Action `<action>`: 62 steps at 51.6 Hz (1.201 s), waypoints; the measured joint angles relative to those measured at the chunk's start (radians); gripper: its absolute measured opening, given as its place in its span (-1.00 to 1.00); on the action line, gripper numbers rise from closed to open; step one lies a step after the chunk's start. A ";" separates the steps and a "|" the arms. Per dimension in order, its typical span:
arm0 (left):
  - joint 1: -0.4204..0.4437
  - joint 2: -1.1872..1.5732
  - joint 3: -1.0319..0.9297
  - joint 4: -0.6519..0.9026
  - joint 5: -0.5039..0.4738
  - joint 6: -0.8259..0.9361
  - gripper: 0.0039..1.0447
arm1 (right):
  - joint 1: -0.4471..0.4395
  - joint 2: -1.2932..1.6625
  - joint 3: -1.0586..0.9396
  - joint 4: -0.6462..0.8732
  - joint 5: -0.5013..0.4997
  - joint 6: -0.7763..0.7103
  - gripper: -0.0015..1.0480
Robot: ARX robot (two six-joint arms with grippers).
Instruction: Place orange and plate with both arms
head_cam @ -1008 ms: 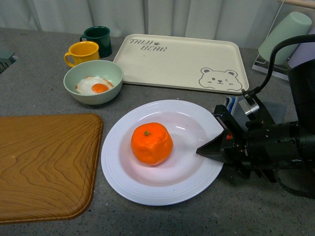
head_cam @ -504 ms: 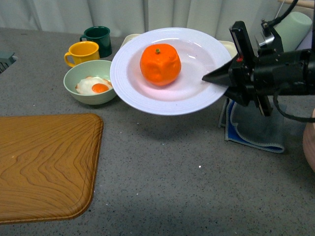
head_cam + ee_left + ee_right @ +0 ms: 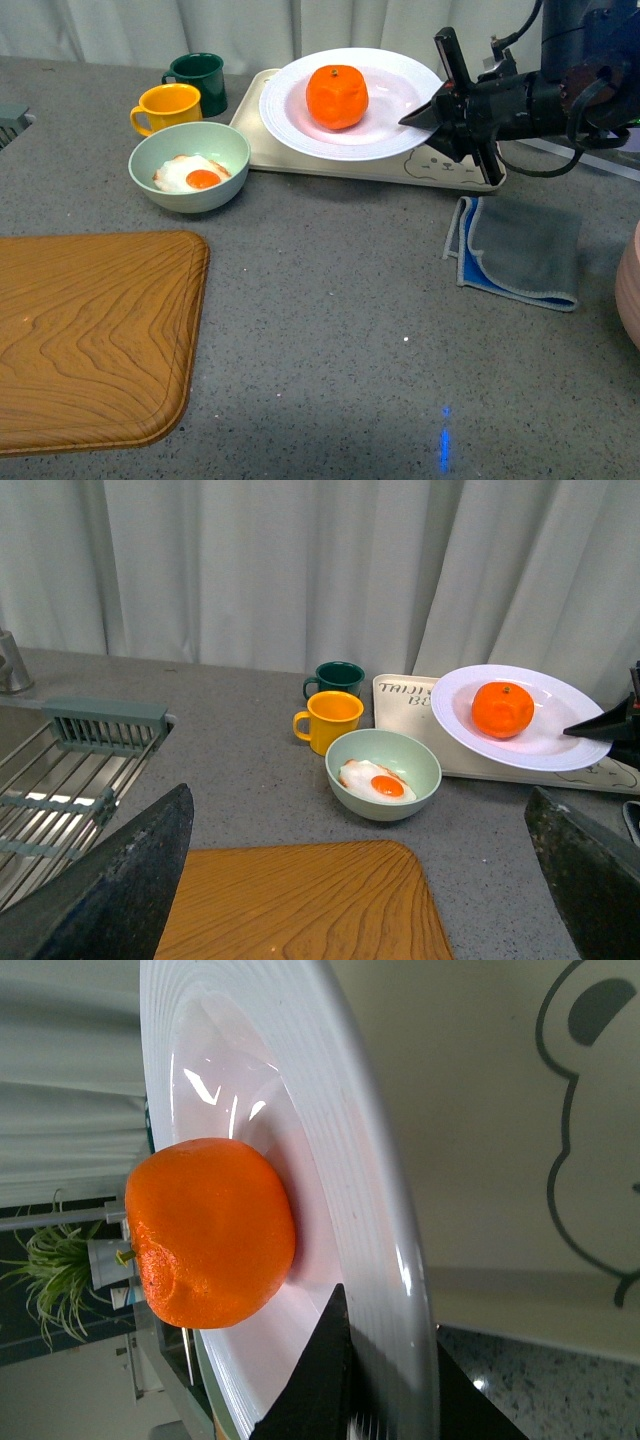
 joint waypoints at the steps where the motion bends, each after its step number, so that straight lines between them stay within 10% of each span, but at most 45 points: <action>1: 0.000 0.000 0.000 0.000 0.000 0.000 0.88 | 0.000 0.006 0.012 -0.007 0.001 0.000 -0.92; 27: 0.000 0.000 0.000 0.000 0.000 0.000 0.88 | 0.000 0.182 0.325 -0.268 0.055 -0.075 -0.91; 57: 0.000 0.000 0.000 0.000 0.000 0.000 0.88 | -0.017 -0.010 0.114 -0.286 0.227 -0.375 0.84; 62: 0.000 0.000 0.000 0.000 0.000 0.000 0.88 | -0.016 -0.129 -0.006 -0.241 0.322 -0.501 0.81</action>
